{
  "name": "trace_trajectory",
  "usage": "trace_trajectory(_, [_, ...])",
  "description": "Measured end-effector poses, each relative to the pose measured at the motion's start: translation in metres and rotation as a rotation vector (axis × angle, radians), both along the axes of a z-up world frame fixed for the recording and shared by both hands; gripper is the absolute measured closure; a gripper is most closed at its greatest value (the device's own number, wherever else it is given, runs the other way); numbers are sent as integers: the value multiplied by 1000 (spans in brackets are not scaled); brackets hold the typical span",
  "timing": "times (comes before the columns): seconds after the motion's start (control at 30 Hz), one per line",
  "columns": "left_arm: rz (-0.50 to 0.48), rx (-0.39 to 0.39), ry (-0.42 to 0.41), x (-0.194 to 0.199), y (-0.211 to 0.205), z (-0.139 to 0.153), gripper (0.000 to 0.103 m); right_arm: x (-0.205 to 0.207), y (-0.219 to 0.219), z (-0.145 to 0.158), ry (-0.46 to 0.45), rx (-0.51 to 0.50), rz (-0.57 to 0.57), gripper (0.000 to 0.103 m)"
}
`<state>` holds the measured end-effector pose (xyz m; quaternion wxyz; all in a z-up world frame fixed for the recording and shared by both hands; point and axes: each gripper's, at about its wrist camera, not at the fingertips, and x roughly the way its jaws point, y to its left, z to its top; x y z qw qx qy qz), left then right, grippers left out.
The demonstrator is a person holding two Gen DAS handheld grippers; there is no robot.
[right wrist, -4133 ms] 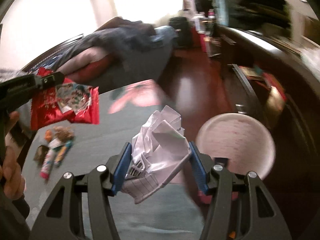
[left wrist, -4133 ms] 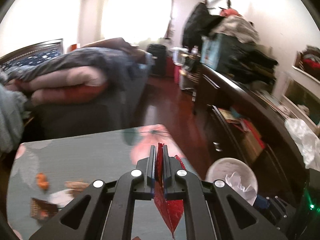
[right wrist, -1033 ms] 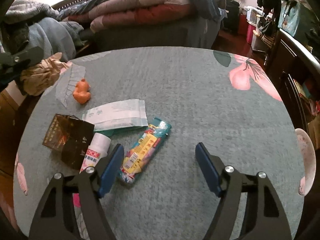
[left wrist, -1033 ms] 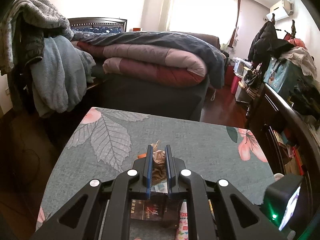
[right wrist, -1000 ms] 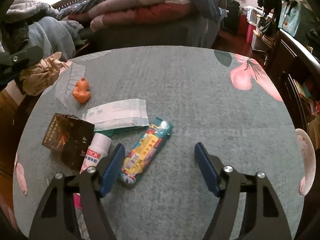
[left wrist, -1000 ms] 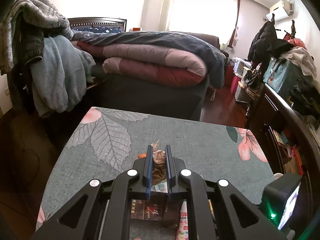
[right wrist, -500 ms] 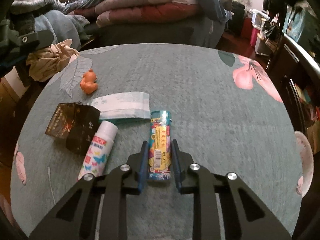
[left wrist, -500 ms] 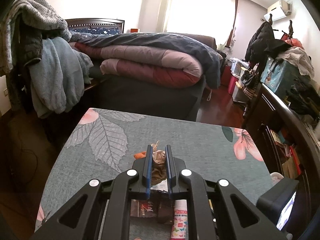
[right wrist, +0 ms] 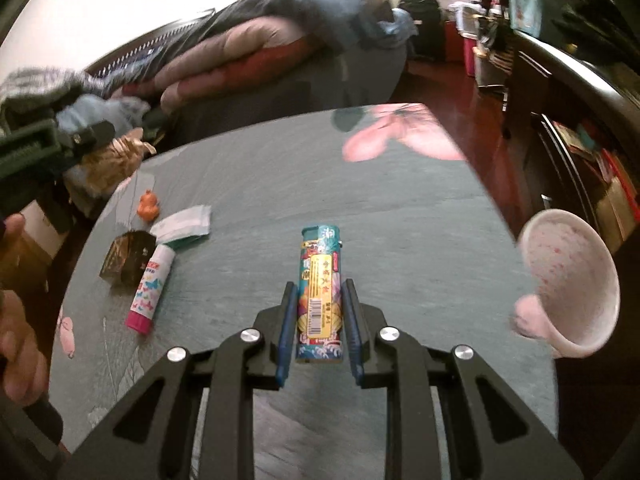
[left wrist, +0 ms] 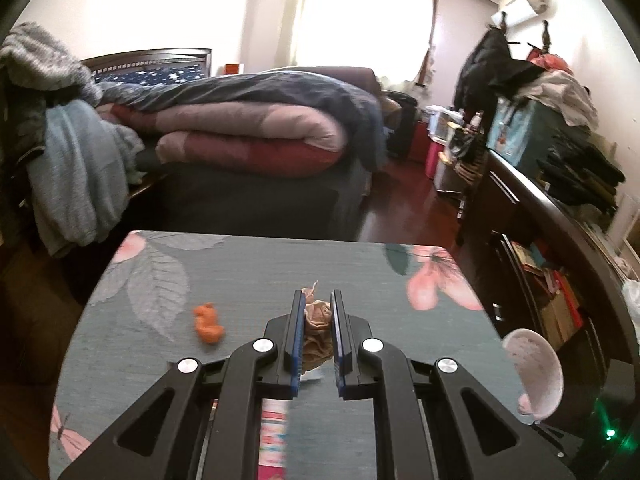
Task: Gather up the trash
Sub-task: 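Carry the brown paper and lighter over the wastebasket and release both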
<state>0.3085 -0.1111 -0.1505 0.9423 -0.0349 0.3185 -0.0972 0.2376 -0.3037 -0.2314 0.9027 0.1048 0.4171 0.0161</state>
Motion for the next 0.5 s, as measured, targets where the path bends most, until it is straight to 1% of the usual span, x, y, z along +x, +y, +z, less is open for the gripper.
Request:
trace_trajectory(0.13, [-58, 5, -3, -6, -31, 3, 91, -20, -37, 7, -30, 43, -60, 80])
trace_trajectory(0.5, [-231, 37, -20, -23, -126, 8, 91, -52, -120, 15, -96, 103, -207, 82])
